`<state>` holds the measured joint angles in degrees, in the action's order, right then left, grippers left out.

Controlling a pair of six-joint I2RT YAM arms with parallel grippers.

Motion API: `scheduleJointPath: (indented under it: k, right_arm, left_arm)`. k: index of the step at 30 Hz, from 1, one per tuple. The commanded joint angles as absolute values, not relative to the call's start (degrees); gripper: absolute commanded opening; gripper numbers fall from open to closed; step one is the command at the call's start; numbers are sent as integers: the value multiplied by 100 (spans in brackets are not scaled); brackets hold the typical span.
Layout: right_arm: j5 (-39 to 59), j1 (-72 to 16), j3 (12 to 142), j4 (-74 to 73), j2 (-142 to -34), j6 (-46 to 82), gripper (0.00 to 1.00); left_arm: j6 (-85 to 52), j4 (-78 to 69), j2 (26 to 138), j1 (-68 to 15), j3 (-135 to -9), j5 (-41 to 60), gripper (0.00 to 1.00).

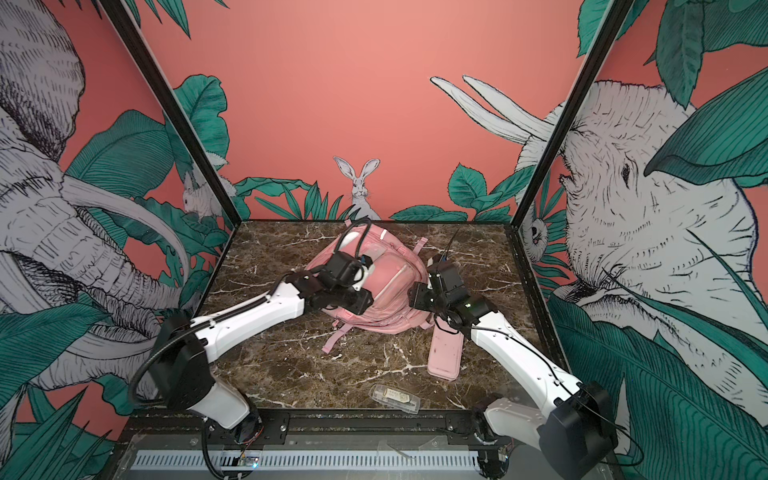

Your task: Pack the student bag

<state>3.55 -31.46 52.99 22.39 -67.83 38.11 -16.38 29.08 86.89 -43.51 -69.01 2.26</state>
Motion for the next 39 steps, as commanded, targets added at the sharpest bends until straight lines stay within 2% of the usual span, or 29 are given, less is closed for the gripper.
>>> scheduleJointPath:
  k: [1, 10, 15, 22, 28, 39]
  right_arm:
    - [457, -3450, 5461, 1925, -7012, 3699, 55]
    - [707, -4423, 5814, 1452, -8051, 3885, 54]
    - [771, -4851, 6009, 1406, -8551, 3933, 54]
    - [956, -4990, 5944, 1302, -8918, 4082, 54]
    - [1089, -5088, 5933, 1309, -9123, 4123, 54]
    - [785, -5100, 5868, 1608, -9477, 4086, 53]
  left_arm:
    - [-2052, 2651, 8116, -3867, -6303, 166, 55]
    - [-3014, 2013, 7521, -2444, -4903, 863, 65]
    - [-3362, 1419, 7617, -1931, -4447, 1335, 66]
    - [-3461, 998, 8108, -1753, -4410, 1310, 67]
    - [-3436, 819, 8633, -1709, -4586, 1292, 63]
    - [-3478, 291, 9293, -1634, -4614, 1375, 59]
